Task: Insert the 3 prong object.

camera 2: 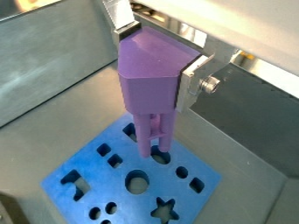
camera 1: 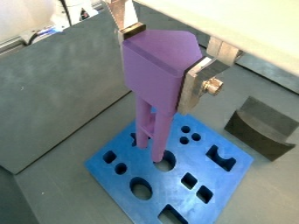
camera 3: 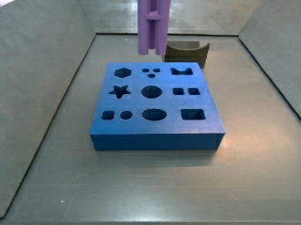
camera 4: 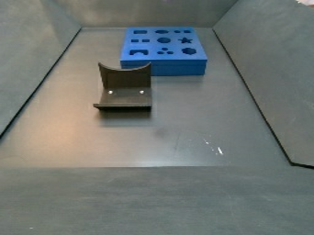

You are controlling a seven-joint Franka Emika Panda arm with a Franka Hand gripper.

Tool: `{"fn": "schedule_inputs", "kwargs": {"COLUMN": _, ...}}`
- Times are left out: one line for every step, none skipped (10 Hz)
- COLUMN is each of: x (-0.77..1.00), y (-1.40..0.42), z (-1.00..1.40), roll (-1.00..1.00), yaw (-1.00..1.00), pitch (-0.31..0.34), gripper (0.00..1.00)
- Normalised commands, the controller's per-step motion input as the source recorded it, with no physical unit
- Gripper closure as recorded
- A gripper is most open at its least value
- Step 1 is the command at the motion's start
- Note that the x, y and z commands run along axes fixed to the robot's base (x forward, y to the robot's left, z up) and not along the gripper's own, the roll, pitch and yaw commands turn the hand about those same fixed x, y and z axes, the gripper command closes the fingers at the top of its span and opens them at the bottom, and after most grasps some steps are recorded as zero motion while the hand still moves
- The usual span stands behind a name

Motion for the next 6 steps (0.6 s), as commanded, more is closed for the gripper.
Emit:
{"fn": "schedule_inputs", "kwargs": {"x": 0.0, "y": 0.0, "z": -0.09, "roll": 0.01, "yaw": -1.0, "pitch": 0.0, "gripper": 1.0}}
{"fn": "schedule_inputs", "kwargs": {"x": 0.0, "y": 0.0, "z": -0.09, "roll": 0.02, "yaw": -1.0, "pitch": 0.0, "gripper": 1.0}}
{"fn": "schedule_inputs", "kwargs": {"x": 0.0, "y": 0.0, "z": -0.09, "roll": 0.0, "yaw": -1.0, "pitch": 0.0, "gripper": 1.0}}
{"fn": "schedule_inputs", "kwargs": {"x": -0.02, "y": 0.03, "z": 0.0, "roll": 0.0, "yaw": -0.98, "pitch": 0.0, "gripper": 1.0}}
{"fn": "schedule_inputs", "kwargs": {"x": -0.07, "y": 0.09, "z": -0.06, "roll": 0.01, "yaw": -0.92, "pitch": 0.0, "gripper": 1.0}}
{"fn": "schedule_inputs", "kwargs": {"x": -0.08, "y": 0.2, "z": -0.2, "roll": 0.02, "yaw": -0.84, "pitch": 0.0, "gripper": 1.0}}
